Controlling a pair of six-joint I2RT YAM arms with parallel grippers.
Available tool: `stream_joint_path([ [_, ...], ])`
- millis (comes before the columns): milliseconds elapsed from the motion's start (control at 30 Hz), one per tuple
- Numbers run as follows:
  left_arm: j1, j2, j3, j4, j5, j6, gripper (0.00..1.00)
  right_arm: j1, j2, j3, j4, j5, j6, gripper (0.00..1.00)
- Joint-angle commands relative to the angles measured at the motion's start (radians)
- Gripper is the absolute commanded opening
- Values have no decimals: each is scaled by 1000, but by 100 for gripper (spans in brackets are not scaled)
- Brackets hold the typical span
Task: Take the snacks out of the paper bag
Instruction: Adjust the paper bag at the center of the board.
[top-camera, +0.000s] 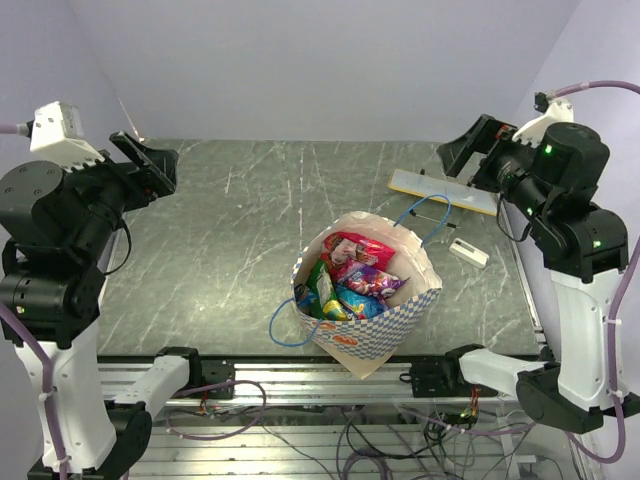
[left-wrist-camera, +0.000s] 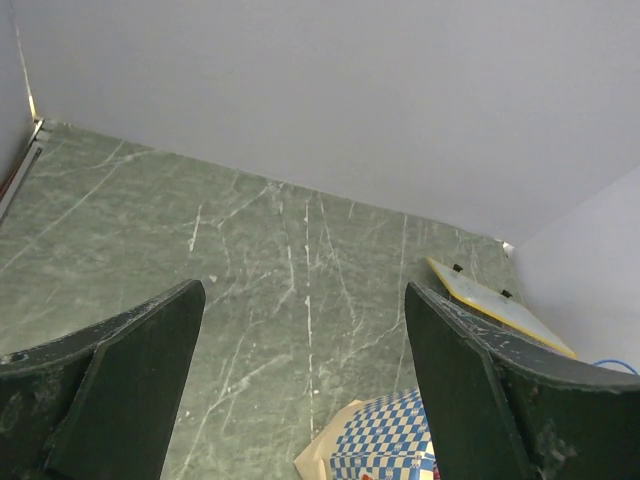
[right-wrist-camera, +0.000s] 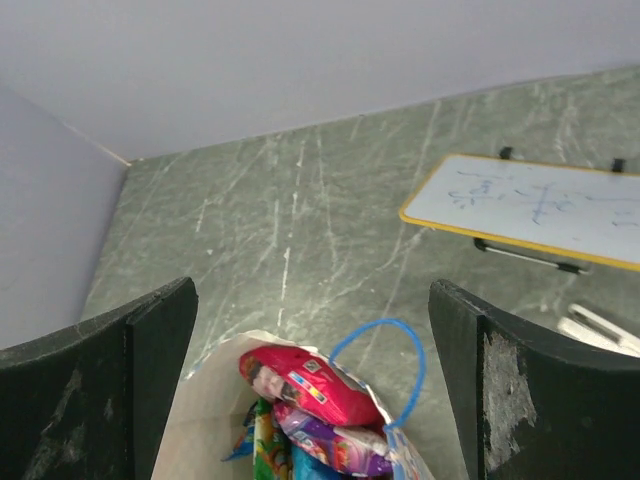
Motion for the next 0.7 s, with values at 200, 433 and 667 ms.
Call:
stream_joint_path([
  [200,-23,17,-9,-48,-46,-21,93,-154,51,155,-269,-56,-35,100],
  [433,-31,28,-40,-50,44,-67,93,-201,82,190,-365,-63,-87,100],
  [667,-36,19,-167,-3,293,-198,93,-217,94,157,-403,-125,-168,100],
])
